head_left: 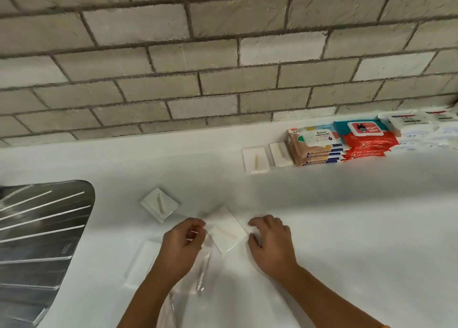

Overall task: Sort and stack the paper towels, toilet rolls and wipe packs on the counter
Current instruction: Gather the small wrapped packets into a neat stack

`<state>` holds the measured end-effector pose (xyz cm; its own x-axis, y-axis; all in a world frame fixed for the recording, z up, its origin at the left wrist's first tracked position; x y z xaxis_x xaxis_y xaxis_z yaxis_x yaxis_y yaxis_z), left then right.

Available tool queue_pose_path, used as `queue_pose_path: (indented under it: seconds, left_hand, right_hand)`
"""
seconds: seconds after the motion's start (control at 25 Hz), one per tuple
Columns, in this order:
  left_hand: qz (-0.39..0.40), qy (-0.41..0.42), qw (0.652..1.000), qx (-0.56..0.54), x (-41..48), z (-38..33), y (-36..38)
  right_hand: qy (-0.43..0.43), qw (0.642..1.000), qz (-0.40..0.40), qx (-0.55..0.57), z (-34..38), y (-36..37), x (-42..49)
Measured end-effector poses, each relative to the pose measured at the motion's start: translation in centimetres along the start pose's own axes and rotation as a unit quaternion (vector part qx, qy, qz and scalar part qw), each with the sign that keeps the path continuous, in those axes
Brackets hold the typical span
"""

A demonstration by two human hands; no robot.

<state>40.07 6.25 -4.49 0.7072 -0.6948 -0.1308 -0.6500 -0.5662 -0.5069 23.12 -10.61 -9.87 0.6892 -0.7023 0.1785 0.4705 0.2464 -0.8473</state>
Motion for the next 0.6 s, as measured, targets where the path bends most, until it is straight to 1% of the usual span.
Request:
queue_pose_path:
  seconds: [0.08, 0.12, 0.2, 0.28, 0.36, 0.44, 0.52, 0.6]
  left_hand:
    - [-0.039, 0.001, 0.998, 0.048, -1.9, 1.1, -1.8]
    - [-0.044, 0.001, 0.996, 0.08, -2.6, 1.6, -2.5]
    - [-0.044, -0.009, 0.991, 0.126, -4.0, 2.8, -3.9]
    - [-0.028, -0.018, 0.985, 0.167, -5.3, 4.2, -5.4]
    - [0.021, -0.02, 0.974, 0.226, -6.6, 5.5, -6.4]
    - [0.096, -0.034, 0.959, 0.266, -7.8, 6.9, -6.8]
    - [0.165, -0.056, 0.945, 0.277, -8.9, 7.9, -6.5]
    - [0.192, -0.063, 0.942, 0.268, -9.4, 8.2, -6.0]
  right_hand:
    - [-0.038, 0.999, 0.022, 0.013, 2.5, 0.8, -1.8]
    - [-0.061, 0.998, 0.03, 0.016, 3.4, 1.1, -2.7]
    - [-0.116, 0.991, 0.063, -0.007, 4.9, 1.7, -4.0]
    - [-0.165, 0.981, 0.096, -0.043, 5.8, 2.2, -4.5]
    - [-0.181, 0.974, 0.117, -0.072, 6.1, 2.7, -4.4]
    - [-0.182, 0.97, 0.128, -0.094, 6.3, 3.0, -4.2]
    - [-0.178, 0.969, 0.134, -0.104, 6.3, 3.0, -4.2]
    - [-0.174, 0.97, 0.134, -0.107, 6.3, 2.9, -4.2]
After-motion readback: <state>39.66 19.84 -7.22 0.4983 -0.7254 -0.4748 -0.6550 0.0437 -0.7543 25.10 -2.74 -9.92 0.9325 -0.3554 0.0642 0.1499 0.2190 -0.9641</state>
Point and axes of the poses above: each hand's wrist, its own x-axis towards the middle knuckle, its own y-axis out of the palm, z = x × y, the point moved 8 cm from there along x, towards the middle knuckle, and after that the axes turned 1 degree about z, right-handed, at the moved point
